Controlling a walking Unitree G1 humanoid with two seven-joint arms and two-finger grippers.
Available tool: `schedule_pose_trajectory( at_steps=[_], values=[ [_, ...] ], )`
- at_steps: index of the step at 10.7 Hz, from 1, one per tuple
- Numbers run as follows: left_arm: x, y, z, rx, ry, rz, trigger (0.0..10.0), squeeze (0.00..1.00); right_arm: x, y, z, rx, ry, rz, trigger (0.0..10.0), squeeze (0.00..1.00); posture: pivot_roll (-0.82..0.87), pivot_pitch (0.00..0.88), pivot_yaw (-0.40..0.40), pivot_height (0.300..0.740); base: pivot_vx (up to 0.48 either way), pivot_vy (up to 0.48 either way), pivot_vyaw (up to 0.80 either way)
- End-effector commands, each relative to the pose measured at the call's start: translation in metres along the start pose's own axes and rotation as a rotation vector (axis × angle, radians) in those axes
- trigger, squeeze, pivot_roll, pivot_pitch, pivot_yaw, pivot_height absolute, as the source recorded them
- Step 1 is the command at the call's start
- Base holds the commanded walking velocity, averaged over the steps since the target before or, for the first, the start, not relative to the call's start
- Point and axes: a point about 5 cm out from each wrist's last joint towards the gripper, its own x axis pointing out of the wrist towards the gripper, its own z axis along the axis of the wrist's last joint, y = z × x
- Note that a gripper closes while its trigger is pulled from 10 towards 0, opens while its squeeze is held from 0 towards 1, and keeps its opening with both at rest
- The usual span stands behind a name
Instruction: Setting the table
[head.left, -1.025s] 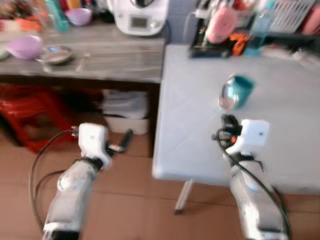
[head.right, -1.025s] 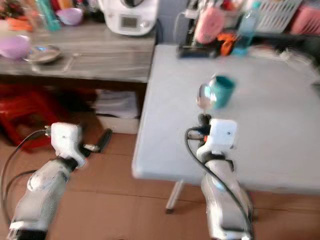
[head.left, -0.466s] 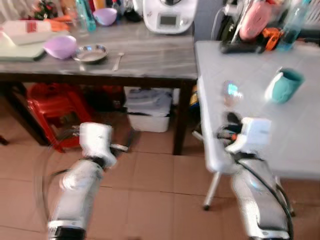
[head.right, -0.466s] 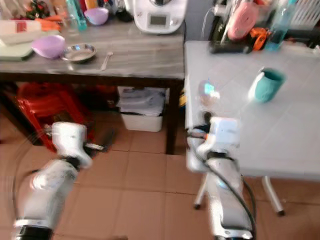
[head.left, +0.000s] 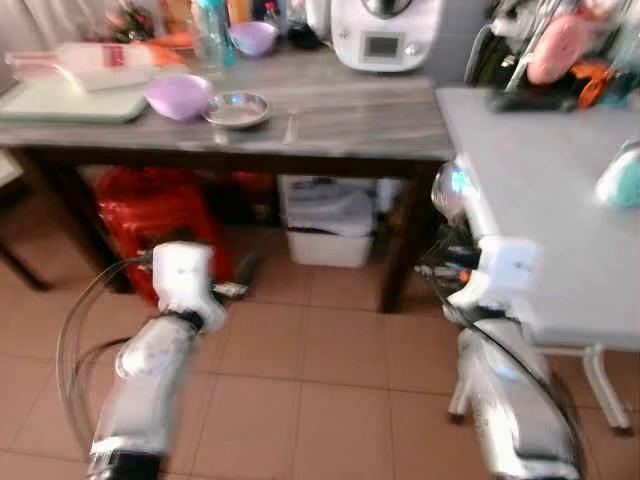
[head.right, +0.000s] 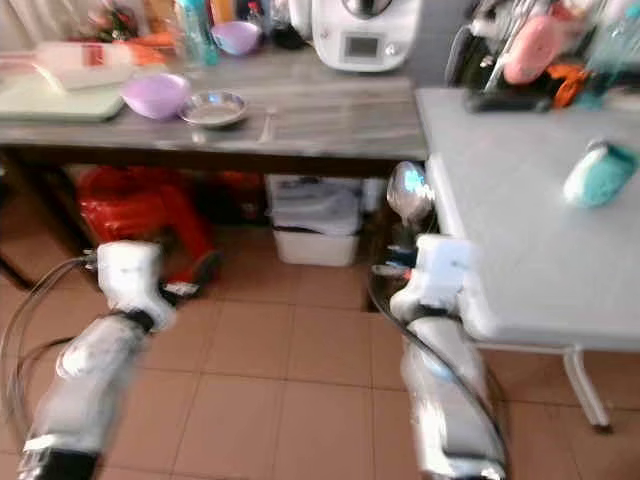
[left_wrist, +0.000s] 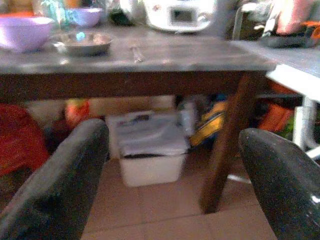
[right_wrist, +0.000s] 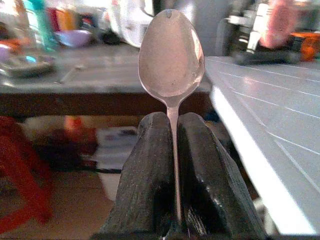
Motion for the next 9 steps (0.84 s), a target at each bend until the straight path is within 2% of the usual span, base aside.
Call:
schedule_pose_trajectory(
  at_steps=[1,2,4,6,9],
  values=[
    [-0.0043,0.0164,0.0037,0.054,-0.013,0.087,10.0,0.00,0.0011,0.0020,0.0059,0.006,-0.031,0.000,10.0,0.00,0.09,0.050,-0.014,0.740,0.000,0.472,0.00],
    [-0.0080,0.0220,0.0026,0.052,-0.019,0.137,10.0,0.00,0.0010,0.0024,0.0062,0.004,-0.035,0.003,10.0,0.00,0.09,0.050,-0.014,0.740,0.000,0.472,0.00],
    [-0.0095,0.0197,-0.0003,0.051,-0.017,0.147,10.0,0.00,0.0015,0.0027,0.0058,-0.005,-0.035,0.009,10.0,0.00,0.09,0.053,-0.021,0.740,0.000,0.456,0.00],
    [-0.0087,0.0177,0.0013,0.083,-0.043,0.160,10.0,0.00,0.0016,0.0017,0.0070,-0.010,-0.040,0.010,10.0,0.00,0.09,0.054,-0.022,0.740,0.000,0.000,0.00],
    [-0.0088,0.0175,0.0009,0.043,-0.036,0.144,10.0,0.00,0.0015,0.0019,0.0062,-0.018,-0.039,0.005,10.0,0.00,0.08,0.056,-0.019,0.740,0.000,0.000,0.00]
  ],
)
